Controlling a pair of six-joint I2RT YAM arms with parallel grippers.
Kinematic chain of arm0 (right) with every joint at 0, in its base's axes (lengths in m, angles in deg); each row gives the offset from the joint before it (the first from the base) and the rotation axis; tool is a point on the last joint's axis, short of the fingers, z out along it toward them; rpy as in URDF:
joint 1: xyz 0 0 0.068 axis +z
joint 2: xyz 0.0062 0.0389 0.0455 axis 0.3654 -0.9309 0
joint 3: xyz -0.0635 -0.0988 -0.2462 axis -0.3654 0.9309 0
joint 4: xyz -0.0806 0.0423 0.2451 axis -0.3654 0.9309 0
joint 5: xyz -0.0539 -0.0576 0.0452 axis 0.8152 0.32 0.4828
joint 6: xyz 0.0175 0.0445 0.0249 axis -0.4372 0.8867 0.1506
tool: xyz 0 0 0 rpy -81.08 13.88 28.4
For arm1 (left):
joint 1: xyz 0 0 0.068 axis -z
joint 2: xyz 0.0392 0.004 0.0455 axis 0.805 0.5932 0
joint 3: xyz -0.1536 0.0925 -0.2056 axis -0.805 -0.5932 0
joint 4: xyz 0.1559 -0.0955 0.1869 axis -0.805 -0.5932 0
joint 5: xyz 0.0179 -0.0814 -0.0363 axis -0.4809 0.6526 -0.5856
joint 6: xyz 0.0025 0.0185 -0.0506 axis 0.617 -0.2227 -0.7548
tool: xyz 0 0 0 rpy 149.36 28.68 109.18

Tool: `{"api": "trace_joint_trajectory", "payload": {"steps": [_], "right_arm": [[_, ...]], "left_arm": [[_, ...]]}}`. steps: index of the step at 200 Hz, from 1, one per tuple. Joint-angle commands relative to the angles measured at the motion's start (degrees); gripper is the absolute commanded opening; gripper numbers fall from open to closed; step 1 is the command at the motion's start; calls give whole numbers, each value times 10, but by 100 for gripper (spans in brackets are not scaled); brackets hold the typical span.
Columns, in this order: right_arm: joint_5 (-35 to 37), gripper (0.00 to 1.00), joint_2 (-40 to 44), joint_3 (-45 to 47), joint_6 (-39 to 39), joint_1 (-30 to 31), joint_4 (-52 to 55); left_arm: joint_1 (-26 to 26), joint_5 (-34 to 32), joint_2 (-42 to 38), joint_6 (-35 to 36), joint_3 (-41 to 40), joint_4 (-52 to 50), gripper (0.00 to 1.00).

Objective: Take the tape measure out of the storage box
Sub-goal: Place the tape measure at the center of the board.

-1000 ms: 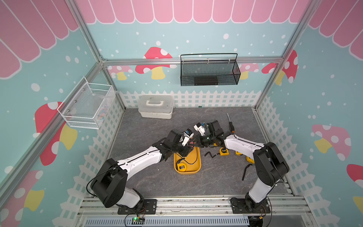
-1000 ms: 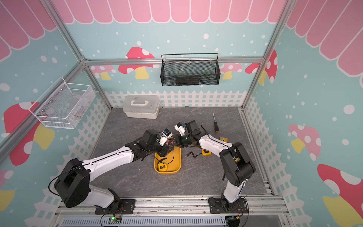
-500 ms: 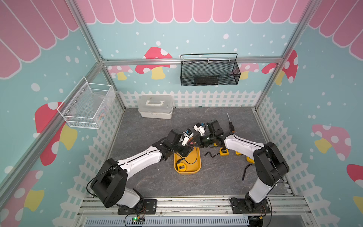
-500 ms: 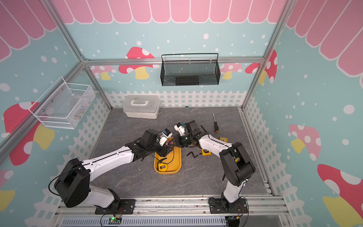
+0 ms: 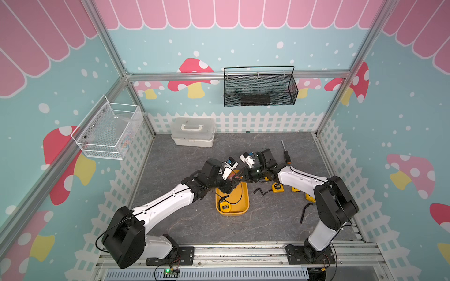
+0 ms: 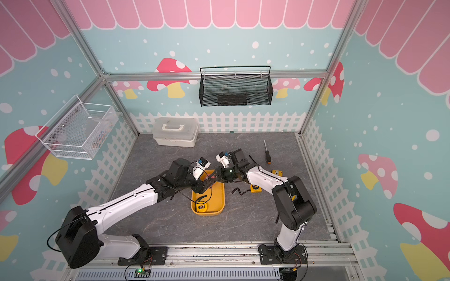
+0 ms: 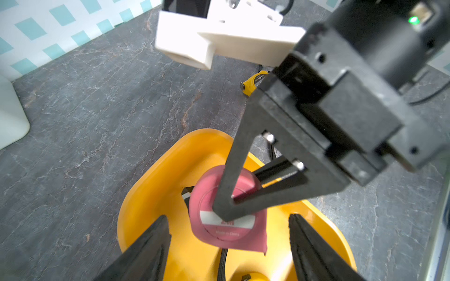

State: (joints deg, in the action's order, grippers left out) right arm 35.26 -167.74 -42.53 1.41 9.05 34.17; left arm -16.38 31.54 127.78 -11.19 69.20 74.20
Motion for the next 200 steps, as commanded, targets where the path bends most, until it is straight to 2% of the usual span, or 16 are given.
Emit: {"api": "trace_joint_trajectory", "payload": {"steps": [1,45,85,142,200], "right_arm": [[-4,22,-4,-23,-8,1,8],[1,22,30,-29,-26,-17,43],[25,22,110,-12,-57,-28,119],[58,22,233,123,-39,-55,138],[84,22,343,250,-11,-105,170]], "left_arm": [[-3,9,-28,9,-16,-29,79],[-10,-70,-74,-4,-23,-35,81],[-27,-72,-63,-4,-5,-38,81],[-28,-30,-22,-8,18,-31,81],[-29,-29,-30,-1,5,-25,81]]}}
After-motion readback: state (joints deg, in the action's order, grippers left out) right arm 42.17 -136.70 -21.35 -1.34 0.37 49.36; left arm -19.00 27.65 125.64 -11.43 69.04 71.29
